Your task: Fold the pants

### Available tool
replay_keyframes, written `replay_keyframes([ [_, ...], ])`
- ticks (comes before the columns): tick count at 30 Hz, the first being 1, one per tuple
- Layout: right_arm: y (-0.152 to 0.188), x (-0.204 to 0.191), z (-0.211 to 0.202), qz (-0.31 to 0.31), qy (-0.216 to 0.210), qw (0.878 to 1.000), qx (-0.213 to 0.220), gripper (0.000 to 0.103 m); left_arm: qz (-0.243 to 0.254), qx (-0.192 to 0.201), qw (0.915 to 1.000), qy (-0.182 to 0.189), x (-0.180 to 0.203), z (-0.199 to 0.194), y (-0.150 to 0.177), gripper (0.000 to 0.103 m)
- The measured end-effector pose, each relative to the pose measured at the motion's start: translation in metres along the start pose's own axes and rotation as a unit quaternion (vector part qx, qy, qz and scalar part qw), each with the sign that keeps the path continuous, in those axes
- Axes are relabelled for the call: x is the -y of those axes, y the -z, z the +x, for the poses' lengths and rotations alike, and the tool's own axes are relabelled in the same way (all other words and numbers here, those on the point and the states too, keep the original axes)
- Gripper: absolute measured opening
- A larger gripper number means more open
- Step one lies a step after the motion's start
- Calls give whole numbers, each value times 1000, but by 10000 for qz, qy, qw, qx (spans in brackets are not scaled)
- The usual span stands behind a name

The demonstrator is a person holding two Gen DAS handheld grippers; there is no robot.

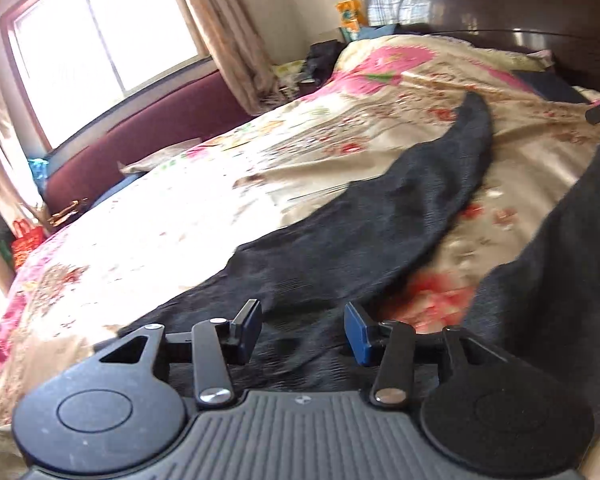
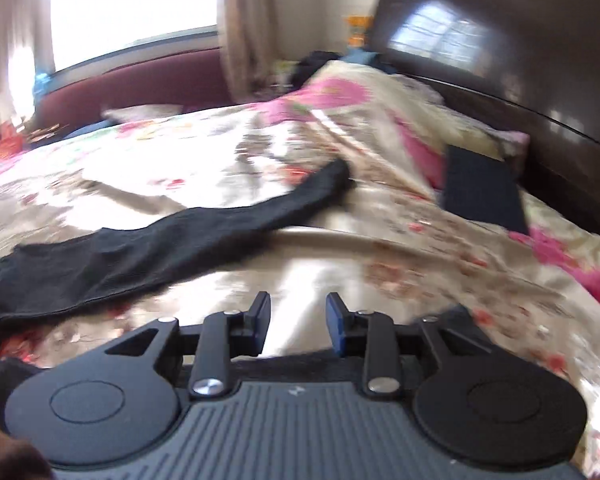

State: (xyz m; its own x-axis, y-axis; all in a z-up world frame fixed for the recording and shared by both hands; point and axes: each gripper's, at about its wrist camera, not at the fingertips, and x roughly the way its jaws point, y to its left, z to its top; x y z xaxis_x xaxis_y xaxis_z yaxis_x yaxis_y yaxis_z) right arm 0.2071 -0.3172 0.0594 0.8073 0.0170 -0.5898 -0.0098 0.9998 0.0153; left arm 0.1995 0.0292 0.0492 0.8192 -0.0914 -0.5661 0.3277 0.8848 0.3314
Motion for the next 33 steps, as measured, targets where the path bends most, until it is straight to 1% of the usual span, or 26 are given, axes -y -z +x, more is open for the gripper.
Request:
replay_keyframes([
  [2, -19, -47, 34, -459, -625, 9968, -178, 36, -126, -129, 9997, -190, -35, 16, 8, 63],
  [3, -29, -72, 54, -704, -937, 9926, -307, 40, -201, -202, 9992, -266, -51, 24, 10, 64],
  [4, -38, -95, 72, -933, -1155, 9879, -439, 44, -290, -300, 9984, -380, -69, 35, 13, 65],
  [5, -46, -118, 92, -1178, -1318, 9827, -545, 45, -374, -378, 9973, -511, -84, 46, 17, 66],
  [7, -60, -163, 130, -1705, -1507, 9711, -724, 45, -472, -505, 9954, -665, -111, 64, 22, 66],
  [9, -71, -202, 161, -2233, -1592, 9578, -860, 45, -487, -682, 9939, -723, -136, 86, 25, 70],
  [10, -76, -216, 175, -2365, -1629, 9535, -912, 45, -513, -765, 9929, -749, -147, 96, 26, 72],
  [12, -86, -239, 195, -2492, -1854, 9450, -1029, 46, -608, -820, 9914, -816, -166, 109, 29, 73],
  [13, -89, -248, 203, -2563, -1983, 9399, -1076, 49, -659, -832, 9908, -840, -173, 114, 30, 75],
  [14, -90, -256, 209, -2675, -2052, 9354, -1067, 51, -729, -879, 9901, -817, -181, 118, 32, 80],
  [15, -89, -265, 216, -2858, -2088, 9291, -1075, 55, -792, -932, 9895, -769, -186, 122, 34, 83],
  [16, -88, -271, 222, -3036, -2084, 9232, -1097, 58, -848, -974, 9889, -739, -189, 127, 37, 84],
  [18, -84, -280, 236, -3240, -2042, 9166, -1145, 58, -885, -1072, 9881, -652, -191, 135, 44, 85],
  [21, -80, -285, 255, -3334, -1984, 9135, -1228, 58, -831, -1178, 9883, -495, -187, 144, 51, 85],
  [23, -78, -287, 266, -3363, -2039, 9096, -1340, 58, -755, -1218, 9886, -458, -184, 149, 52, 88],
  [24, -80, -287, 272, -3366, -2075, 9081, -1377, 60, -741, -1234, 9886, -443, -184, 150, 52, 89],
  [25, -81, -287, 278, -3343, -2078, 9089, -1378, 66, -744, -1241, 9885, -444, -185, 151, 53, 92],
  [26, -82, -286, 282, -3277, -2095, 9105, -1403, 68, -781, -1242, 9882, -440, -188, 153, 53, 95],
  [27, -83, -284, 286, -3167, -2137, 9125, -1465, 70, -830, -1246, 9878, -429, -189, 154, 54, 96],
  [28, -82, -283, 286, -3085, -2162, 9144, -1483, 70, -918, -1257, 9870, -409, -193, 155, 56, 98],
  [29, -80, -283, 284, -3079, -2171, 9152, -1434, 68, -1003, -1274, 9859, -408, -195, 156, 57, 98],
  [30, -77, -283, 279, -3094, -2222, 9141, -1389, 58, -1063, -1272, 9854, -390, -196, 156, 58, 97],
  [31, -75, -284, 275, -3105, -2250, 9131, -1388, 47, -1082, -1254, 9856, -342, -196, 154, 58, 91],
  [32, -73, -285, 271, -3155, -2237, 9117, -1388, 44, -1083, -1243, 9860, -269, -194, 153, 58, 83],
  [33, -72, -286, 268, -3187, -2236, 9102, -1417, 36, -1067, -1256, 9859, -298, -193, 153, 56, 83],
])
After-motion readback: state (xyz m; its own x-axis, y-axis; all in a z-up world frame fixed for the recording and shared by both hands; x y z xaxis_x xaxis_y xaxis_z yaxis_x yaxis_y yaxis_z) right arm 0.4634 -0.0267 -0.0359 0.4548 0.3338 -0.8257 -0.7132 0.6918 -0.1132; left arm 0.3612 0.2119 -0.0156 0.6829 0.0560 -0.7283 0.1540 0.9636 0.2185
